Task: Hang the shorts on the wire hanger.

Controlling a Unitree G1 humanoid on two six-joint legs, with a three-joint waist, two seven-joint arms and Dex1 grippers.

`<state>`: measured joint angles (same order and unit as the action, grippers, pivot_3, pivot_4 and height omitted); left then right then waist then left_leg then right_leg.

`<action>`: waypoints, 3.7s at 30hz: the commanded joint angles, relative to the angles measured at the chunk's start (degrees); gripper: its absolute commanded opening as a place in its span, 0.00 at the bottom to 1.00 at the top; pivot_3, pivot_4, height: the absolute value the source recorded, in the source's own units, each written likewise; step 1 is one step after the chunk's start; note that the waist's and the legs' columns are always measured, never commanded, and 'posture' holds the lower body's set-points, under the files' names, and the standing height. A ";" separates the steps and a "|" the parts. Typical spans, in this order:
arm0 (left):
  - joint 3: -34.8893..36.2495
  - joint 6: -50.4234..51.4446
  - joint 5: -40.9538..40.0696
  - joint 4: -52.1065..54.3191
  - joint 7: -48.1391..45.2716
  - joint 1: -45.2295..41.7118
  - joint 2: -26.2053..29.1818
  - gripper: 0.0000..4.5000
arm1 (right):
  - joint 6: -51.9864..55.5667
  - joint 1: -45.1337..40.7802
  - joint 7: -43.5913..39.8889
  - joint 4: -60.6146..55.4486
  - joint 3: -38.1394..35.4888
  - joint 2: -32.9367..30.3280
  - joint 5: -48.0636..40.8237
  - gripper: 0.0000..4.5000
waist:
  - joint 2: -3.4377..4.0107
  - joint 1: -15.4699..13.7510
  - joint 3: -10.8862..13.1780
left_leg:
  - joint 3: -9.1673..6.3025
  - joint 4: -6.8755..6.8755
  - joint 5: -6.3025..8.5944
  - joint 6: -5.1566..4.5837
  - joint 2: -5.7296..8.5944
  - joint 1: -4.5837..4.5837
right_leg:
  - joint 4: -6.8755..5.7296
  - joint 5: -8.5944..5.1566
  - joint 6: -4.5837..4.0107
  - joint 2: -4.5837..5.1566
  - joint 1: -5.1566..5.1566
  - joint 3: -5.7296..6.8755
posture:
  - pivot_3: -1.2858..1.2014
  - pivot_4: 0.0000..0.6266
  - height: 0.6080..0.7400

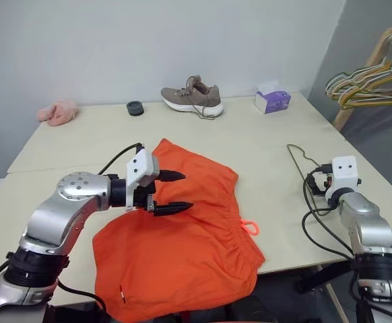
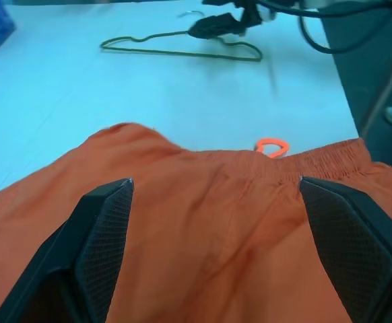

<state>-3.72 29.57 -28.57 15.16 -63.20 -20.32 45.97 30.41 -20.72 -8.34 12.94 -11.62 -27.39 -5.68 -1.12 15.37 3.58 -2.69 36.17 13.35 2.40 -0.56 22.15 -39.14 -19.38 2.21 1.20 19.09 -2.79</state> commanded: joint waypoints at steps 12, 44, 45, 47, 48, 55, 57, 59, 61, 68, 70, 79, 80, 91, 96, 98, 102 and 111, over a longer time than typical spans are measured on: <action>-0.34 -3.78 2.85 -0.99 -1.43 -1.08 -0.86 0.93 | 3.17 -13.59 -6.41 25.64 3.41 -4.90 2.04 0.92 | 0.04 1.61 -0.04 | -0.10 0.23 -0.02 0.00 -0.01 -0.22 | -0.17 0.01 0.03 -0.06 -0.29 -0.01 | 0.41 0.00 1.00; 8.92 -3.94 6.70 -22.90 8.94 -10.20 -2.38 0.96 | -16.87 -14.14 -23.59 1.10 14.19 -7.66 6.57 0.00 | 0.11 0.58 -0.54 | -0.39 0.55 0.01 -0.01 -0.05 -0.26 | 0.08 0.12 0.38 -0.05 -0.63 0.17 | 0.41 0.00 1.00; 9.11 -3.05 6.32 -23.20 8.83 -10.47 -2.45 0.96 | -17.69 -13.69 -24.02 -0.48 14.60 -7.81 6.97 0.00 | 0.11 0.53 -0.54 | -0.41 0.55 0.01 -0.01 -0.04 -0.23 | 0.10 0.11 0.39 -0.03 -0.63 0.20 | 0.41 0.00 1.00; 9.36 -0.19 5.04 -23.78 8.02 -10.96 -2.36 0.96 | -19.39 -13.03 -25.46 -4.62 15.57 -7.48 6.95 0.00 | 0.12 0.50 -0.53 | -0.40 0.54 0.02 0.00 0.00 -0.21 | 0.11 0.10 0.40 0.03 -0.62 0.20 | 0.40 0.00 1.00; 9.31 1.74 4.17 -24.03 7.32 -11.20 -2.16 0.96 | -21.42 -12.73 -26.84 -7.33 16.60 -7.40 6.94 0.00 | 0.12 0.46 -0.53 | -0.40 0.54 0.02 0.00 0.02 -0.20 | 0.11 0.10 0.40 0.04 -0.60 0.20 | 0.40 0.00 1.00; 8.10 7.45 2.81 -26.34 3.22 -13.51 -1.28 0.96 | -29.88 -13.16 -32.01 -16.43 20.68 -6.95 7.24 0.00 | 0.15 0.49 -0.50 | -0.47 0.55 0.02 0.00 0.02 -0.21 | 0.06 0.10 0.41 0.04 -0.59 0.26 | 0.40 0.00 1.00; 6.49 8.90 2.84 -26.22 0.71 -13.90 -0.88 0.96 | -31.51 -13.93 -33.66 -18.26 21.74 -6.54 6.71 0.00 | 0.15 0.51 -0.49 | -0.47 0.56 0.02 0.00 0.04 -0.22 | 0.06 0.11 0.41 0.05 -0.61 0.25 | 0.40 0.00 1.00; 5.47 9.90 2.85 -25.80 -0.99 -14.12 -0.85 0.96 | -33.13 -14.42 -35.00 -19.43 22.75 -6.38 6.78 0.00 | 0.15 0.52 -0.49 | -0.47 0.56 0.02 0.00 0.04 -0.22 | 0.06 0.11 0.40 0.05 -0.61 0.25 | 0.40 0.00 1.00; 4.24 11.63 2.25 -24.58 -3.18 -14.01 -0.62 0.96 | -34.51 -14.62 -35.91 -20.35 23.59 -6.20 7.21 0.00 | 0.15 0.52 -0.49 | -0.47 0.55 0.02 0.00 0.03 -0.22 | 0.06 0.11 0.40 0.05 -0.60 0.26 | 0.40 0.00 1.00; -0.33 13.58 2.64 -20.75 -8.21 -11.67 0.88 0.96 | -37.33 -16.01 -37.26 -20.73 25.36 -4.84 8.08 0.00 | 0.15 0.52 -0.49 | -0.47 0.55 0.02 0.00 0.01 -0.22 | 0.06 0.11 0.40 0.05 -0.59 0.23 | 0.40 0.00 1.00; -0.94 13.18 2.62 -20.38 -8.84 -11.53 0.65 0.96 | -37.54 -16.28 -37.52 -21.12 25.60 -4.37 7.89 0.00 | 0.15 0.51 -0.49 | -0.49 0.55 0.02 0.00 0.00 -0.24 | 0.04 0.11 0.40 0.05 -0.60 0.25 | 0.40 0.00 1.00; -2.09 13.33 1.89 -18.30 -11.95 -10.57 1.37 0.64 | -37.90 -15.92 -38.73 -21.83 25.50 -3.30 7.46 0.00 | 0.15 0.51 -0.49 | -0.49 0.55 0.02 0.00 0.01 -0.24 | 0.05 0.12 0.39 0.05 -0.60 0.24 | 0.40 0.00 1.00; -2.09 13.42 1.83 -18.03 -12.13 -10.34 1.45 0.57 | -37.56 -15.76 -38.81 -21.97 25.45 -3.11 7.19 0.00 | 0.15 0.56 -0.49 | -0.49 0.55 0.02 0.00 0.01 -0.24 | 0.05 0.12 0.39 0.05 -0.60 0.24 | 0.40 0.00 1.00; -2.13 12.59 3.17 -17.82 -11.19 -8.71 1.87 0.01 | -35.87 -14.52 -41.94 -23.21 25.76 -2.35 4.81 0.00 | 0.15 0.45 -0.49 | -0.49 0.55 0.02 0.00 0.02 -0.24 | 0.05 0.12 0.39 0.06 -0.60 0.24 | 0.40 0.00 1.00; -1.52 11.45 3.73 -16.54 -9.90 -7.23 1.93 0.00 | -28.01 -13.89 -45.07 -26.97 23.85 -4.01 -0.64 0.38 | 0.17 0.48 -0.48 | -0.52 0.55 0.02 0.00 -0.01 -0.25 | 0.04 0.11 0.39 0.05 -0.60 0.23 | 0.40 0.00 1.00; -1.21 10.56 4.05 -16.15 -9.04 -6.81 1.87 0.00 | -23.90 -13.27 -45.89 -28.70 22.86 -5.76 -2.33 0.54 | 0.16 0.33 -0.48 | -0.52 0.55 0.02 0.00 -0.01 -0.24 | 0.05 0.12 0.39 0.08 -0.60 0.23 | 0.40 0.00 1.00; -2.02 5.23 7.01 -14.09 -8.74 -5.67 3.43 0.00 | -10.82 -12.06 -46.11 -31.63 20.70 -10.28 -4.99 0.85 | 0.16 -0.20 -0.48 | -0.52 0.55 0.02 0.00 -0.01 -0.24 | 0.06 0.11 0.39 0.16 -0.59 0.25 | 0.40 0.00 1.00; -4.66 -0.77 10.19 -6.85 -12.50 -4.20 7.06 0.00 | 8.26 -11.64 -49.97 -36.58 23.84 -17.30 -10.16 0.99 | 0.19 -0.54 -0.46 | -0.44 0.49 0.03 0.01 -0.03 -0.22 | 0.09 0.08 0.43 0.20 -0.52 0.20 | 0.40 0.00 1.00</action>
<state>-8.25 30.25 -19.00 6.98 -75.05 -23.97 51.96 37.40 -30.95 -57.41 -22.29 11.56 -43.96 -15.35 -0.92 14.82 3.12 -3.13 36.66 13.38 2.40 -0.59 21.93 -39.05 -19.34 2.71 1.38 18.58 -2.59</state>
